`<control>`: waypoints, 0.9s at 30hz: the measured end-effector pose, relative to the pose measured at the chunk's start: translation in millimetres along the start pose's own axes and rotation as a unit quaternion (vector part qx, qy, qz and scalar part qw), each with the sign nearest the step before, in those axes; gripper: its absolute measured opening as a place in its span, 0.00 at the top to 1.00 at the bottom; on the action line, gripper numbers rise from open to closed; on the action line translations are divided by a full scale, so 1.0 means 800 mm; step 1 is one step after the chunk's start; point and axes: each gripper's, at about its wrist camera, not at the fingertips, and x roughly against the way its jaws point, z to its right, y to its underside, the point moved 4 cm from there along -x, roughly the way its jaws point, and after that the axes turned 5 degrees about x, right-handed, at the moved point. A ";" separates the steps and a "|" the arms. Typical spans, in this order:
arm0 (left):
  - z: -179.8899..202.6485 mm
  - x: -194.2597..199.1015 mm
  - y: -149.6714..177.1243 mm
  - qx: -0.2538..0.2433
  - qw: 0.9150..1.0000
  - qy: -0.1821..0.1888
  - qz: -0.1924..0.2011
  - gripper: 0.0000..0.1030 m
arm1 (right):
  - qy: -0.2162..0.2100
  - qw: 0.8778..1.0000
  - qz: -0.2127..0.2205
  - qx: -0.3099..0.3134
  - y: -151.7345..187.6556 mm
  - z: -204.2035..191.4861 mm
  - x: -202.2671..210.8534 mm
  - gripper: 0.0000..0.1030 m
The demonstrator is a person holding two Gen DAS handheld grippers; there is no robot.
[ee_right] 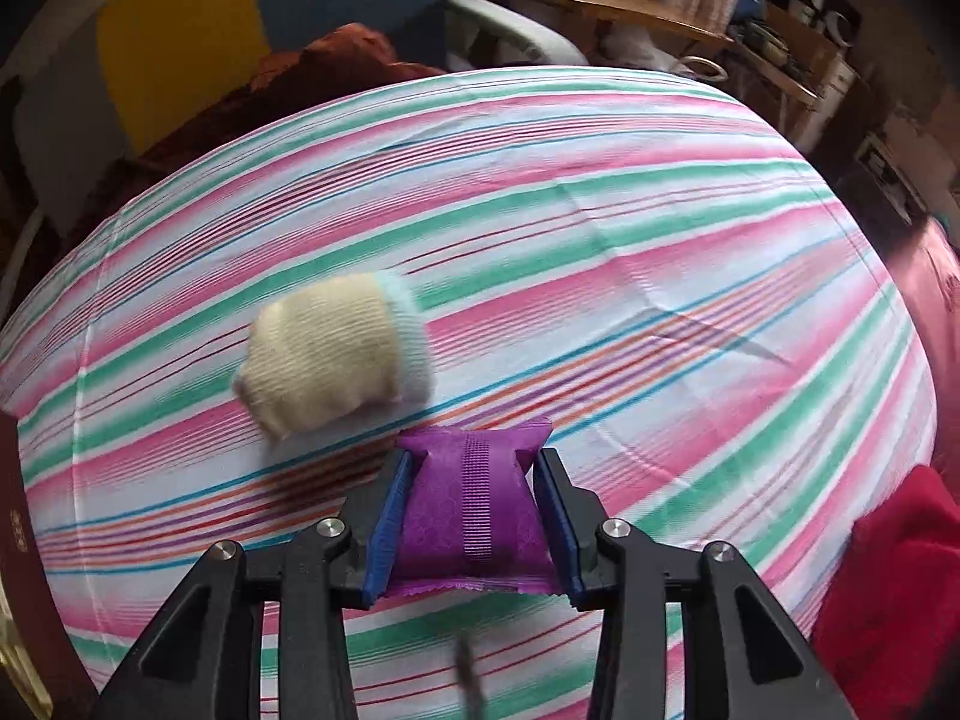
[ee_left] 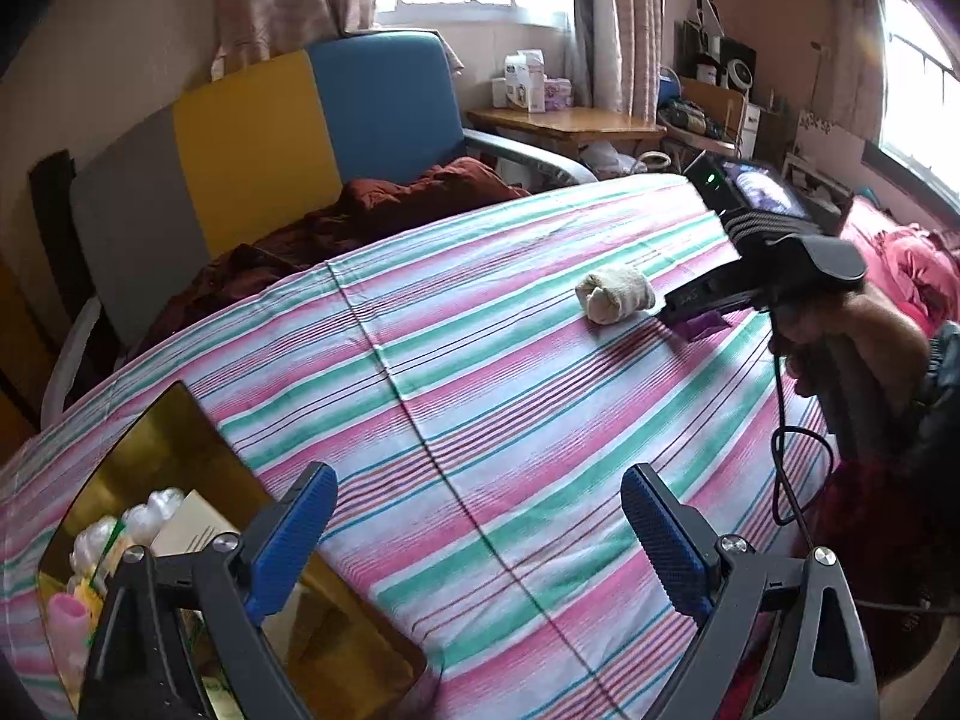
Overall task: Organize objects
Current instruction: 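Grasp the purple packet with right tool while left tool grasps the knit ball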
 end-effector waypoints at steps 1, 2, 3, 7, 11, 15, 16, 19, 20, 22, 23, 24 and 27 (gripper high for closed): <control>0.005 -0.008 -0.004 -0.003 1.000 0.001 -0.007 0.07 | 0.006 1.000 0.000 -0.003 0.001 0.005 0.001 0.59; 0.008 -0.013 -0.006 -0.004 1.000 0.002 -0.012 0.07 | 0.011 1.000 0.000 -0.006 0.001 0.009 0.002 0.59; 0.012 -0.019 -0.009 -0.006 1.000 0.004 -0.018 0.07 | 0.012 1.000 0.001 -0.010 0.001 0.011 0.003 0.59; 0.032 -0.046 -0.031 -0.022 0.999 0.011 -0.028 0.07 | 0.011 0.999 0.011 -0.040 0.000 0.027 0.013 0.59; 0.053 -0.073 -0.058 -0.052 0.998 0.013 -0.022 0.07 | -0.003 0.997 0.021 -0.068 -0.009 0.041 0.013 0.59; 0.073 -0.107 -0.085 -0.090 0.996 0.015 -0.021 0.07 | -0.018 0.997 0.022 -0.078 -0.016 0.043 0.006 0.59; 0.077 -0.117 -0.092 -0.097 0.995 0.016 -0.022 0.07 | -0.021 0.996 0.023 -0.082 -0.016 0.044 0.007 0.59; 0.085 -0.141 -0.111 -0.108 0.993 0.028 -0.023 0.07 | -0.032 0.995 0.026 -0.095 -0.016 0.050 0.008 0.59; 0.087 -0.147 -0.115 -0.113 0.993 0.028 -0.022 0.07 | -0.036 0.994 0.027 -0.100 -0.016 0.052 0.009 0.59; 0.091 -0.157 -0.124 -0.125 0.991 0.035 -0.017 0.07 | -0.045 0.992 0.031 -0.115 -0.015 0.059 0.012 0.59; 0.093 -0.162 -0.128 -0.132 0.990 0.039 -0.014 0.07 | -0.051 0.991 0.034 -0.123 -0.016 0.063 0.013 0.59; 0.095 -0.168 -0.132 -0.140 0.989 0.043 -0.013 0.07 | -0.056 0.989 0.037 -0.129 -0.015 0.066 0.015 0.59; 0.099 -0.178 -0.138 -0.156 0.986 0.057 -0.014 0.07 | -0.068 0.987 0.045 -0.141 -0.017 0.071 0.019 0.59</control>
